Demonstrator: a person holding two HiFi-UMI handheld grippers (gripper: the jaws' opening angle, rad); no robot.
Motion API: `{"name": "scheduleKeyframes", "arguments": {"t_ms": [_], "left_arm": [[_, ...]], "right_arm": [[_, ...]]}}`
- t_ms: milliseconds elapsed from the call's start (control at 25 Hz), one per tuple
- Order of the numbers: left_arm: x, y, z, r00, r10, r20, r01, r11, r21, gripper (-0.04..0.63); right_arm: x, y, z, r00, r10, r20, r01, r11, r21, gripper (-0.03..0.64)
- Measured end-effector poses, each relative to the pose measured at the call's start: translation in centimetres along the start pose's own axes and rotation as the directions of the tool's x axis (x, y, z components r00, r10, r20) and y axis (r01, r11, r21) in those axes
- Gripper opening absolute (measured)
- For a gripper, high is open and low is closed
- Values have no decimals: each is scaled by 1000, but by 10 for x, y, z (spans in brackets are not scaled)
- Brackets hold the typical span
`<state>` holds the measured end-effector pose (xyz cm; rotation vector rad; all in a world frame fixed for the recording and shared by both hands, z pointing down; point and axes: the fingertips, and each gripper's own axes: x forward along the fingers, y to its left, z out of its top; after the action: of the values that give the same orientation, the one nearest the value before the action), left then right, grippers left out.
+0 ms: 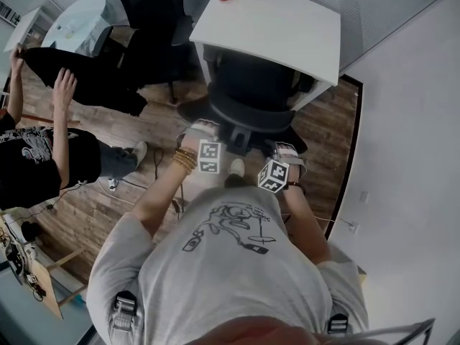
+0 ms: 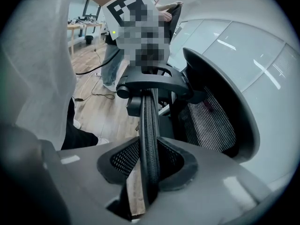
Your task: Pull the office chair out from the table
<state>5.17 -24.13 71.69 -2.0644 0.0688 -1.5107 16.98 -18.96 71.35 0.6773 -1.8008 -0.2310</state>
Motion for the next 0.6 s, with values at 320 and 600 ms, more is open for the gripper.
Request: {"name": "scheduleKeyframes", "arguments": {"t_ms": [320,600], "left_arm": [[-18,-35,3,1000,13,17,-13,1000,16,112],[-35,-66,-3,1000,14,19,-14,1000,23,112]], "right_arm": [[-17,35,6,1000,0,-13,1,1000,8,112],[-28,68,18,1000,-24,-19,24,1000,-3,112]]}}
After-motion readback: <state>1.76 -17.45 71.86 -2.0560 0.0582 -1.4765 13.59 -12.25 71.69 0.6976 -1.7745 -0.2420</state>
